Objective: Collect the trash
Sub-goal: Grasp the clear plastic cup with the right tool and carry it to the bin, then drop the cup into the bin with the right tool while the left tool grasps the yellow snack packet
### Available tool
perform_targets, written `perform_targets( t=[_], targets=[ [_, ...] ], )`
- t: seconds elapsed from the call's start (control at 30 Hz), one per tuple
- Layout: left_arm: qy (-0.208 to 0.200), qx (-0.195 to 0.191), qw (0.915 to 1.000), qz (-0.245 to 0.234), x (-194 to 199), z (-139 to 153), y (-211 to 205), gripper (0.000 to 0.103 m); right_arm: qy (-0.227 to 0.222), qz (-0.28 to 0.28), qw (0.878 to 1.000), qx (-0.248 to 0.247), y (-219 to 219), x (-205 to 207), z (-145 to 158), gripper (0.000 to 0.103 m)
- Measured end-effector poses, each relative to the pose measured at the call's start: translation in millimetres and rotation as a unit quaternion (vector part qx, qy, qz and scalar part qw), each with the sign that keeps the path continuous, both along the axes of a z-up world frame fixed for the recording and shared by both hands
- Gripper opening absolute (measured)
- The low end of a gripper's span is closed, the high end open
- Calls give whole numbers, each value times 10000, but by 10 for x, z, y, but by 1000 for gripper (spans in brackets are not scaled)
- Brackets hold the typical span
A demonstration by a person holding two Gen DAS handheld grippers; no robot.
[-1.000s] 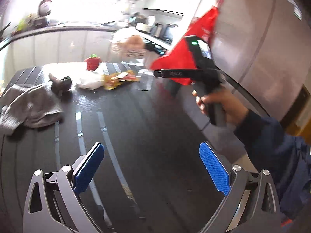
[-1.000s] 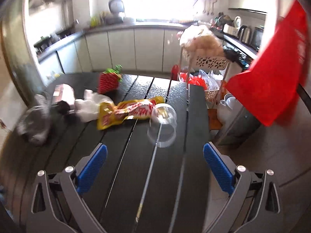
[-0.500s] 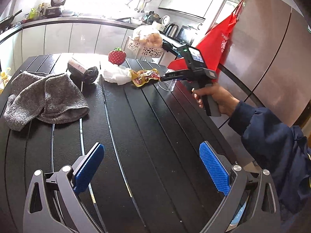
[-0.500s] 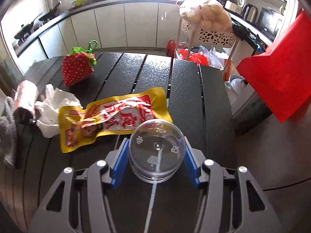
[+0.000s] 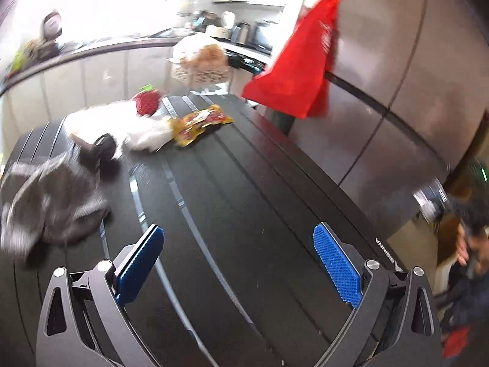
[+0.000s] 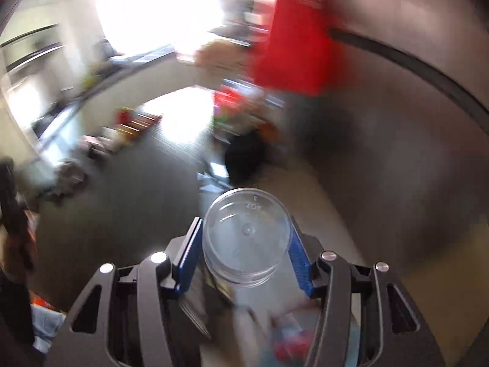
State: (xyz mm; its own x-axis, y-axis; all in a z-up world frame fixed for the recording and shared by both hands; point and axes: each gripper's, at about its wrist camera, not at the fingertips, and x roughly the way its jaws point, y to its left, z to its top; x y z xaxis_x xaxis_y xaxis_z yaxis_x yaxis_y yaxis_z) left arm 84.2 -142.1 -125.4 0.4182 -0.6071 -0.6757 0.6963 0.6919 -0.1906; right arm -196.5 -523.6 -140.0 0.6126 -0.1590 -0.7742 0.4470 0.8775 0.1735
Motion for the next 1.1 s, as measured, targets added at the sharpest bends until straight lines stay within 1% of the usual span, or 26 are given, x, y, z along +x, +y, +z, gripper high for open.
perform_targets(
  t=[0.03,0.07,0.1,0.13,0.2,0.23,0.3,0.37,0.43,0.5,0.57,0.6,0.63,0.73,0.8,0.83,0.87,0.9,0.97,1.0,1.03,1.07,1.1],
  targets=[
    [-7,80,9998,-197,89,43,-133,95,145,-278,9993,198,-91,-315,-175,54],
    [21,181,9989,-429,220,95,-299,95,267,-483,9979,335,-148,-523,-328,54],
    [52,298,9978,-591,353,137,-445,95,479,-795,9945,482,-205,-775,-580,54],
    [79,403,9967,-701,497,174,-582,95,611,-946,9917,624,-213,-930,-786,54],
    [269,662,9931,-930,865,213,-888,95,710,-1155,9862,949,-210,-1104,-1133,54],
    [319,887,9911,-942,1131,217,-1056,95,751,-1257,9823,1166,-203,-1154,-1353,54],
    [392,1345,9846,-1050,1552,173,-1346,95,805,-1375,9773,1400,-186,-1171,-1605,54],
    [290,1795,9772,-1092,1828,100,-1547,95,793,-1464,9721,1655,-190,-1132,-1807,54],
    [226,2254,9660,-1250,2080,-30,-1746,95,762,-1559,9689,1766,-216,-1101,-1906,54],
    [248,2534,9574,-1360,2257,-173,-1876,95,726,-1651,9661,1845,-271,-1122,-1959,54],
    [302,2747,9487,-1533,2414,-353,-2003,95,761,-1773,9630,1881,-327,-1144,-2018,54],
    [304,2809,9465,-1556,2453,-411,-2025,95,782,-1820,9616,1901,-325,-1185,-2047,54],
    [283,2909,9424,-1630,2511,-504,-2072,95,808,-1874,9597,1931,-362,-1192,-2083,54],
    [339,3066,9360,-1695,2641,-696,-2120,94,897,-2010,9548,1996,-411,-1252,-2175,54],
    [397,3018,9364,-1746,2681,-765,-2116,93,948,-2050,9528,2030,-420,-1247,-2237,54],
    [440,2990,9363,-1791,2692,-803,-2106,90,964,-2059,9522,2038,-424,-1250,-2252,54],
    [449,2985,9364,-1790,2703,-836,-2091,90,988,-2073,9514,2053,-430,-1254,-2272,54],
    [475,2882,9403,-1745,2728,-843,-2061,89,1000,-2081,9509,2063,-433,-1252,-2291,54],
    [448,2769,9464,-1605,2759,-811,-2034,80,1011,-2095,9502,2075,-454,-1235,-2321,54],
    [434,2698,9507,-1467,2798,-783,-2002,66,1008,-2097,9500,2080,-456,-1233,-2335,54],
    [416,2645,9545,-1313,2835,-759,-1980,48,1001,-2098,9500,2084,-454,-1230,-2344,54],
    [395,2626,9571,-1162,2870,-739,-1943,37,991,-2098,9500,2091,-464,-1244,-2346,54],
    [468,2509,9609,-1073,2909,-712,-1891,32,977,-2103,9499,2098,-464,-1237,-2353,54]
  ],
)
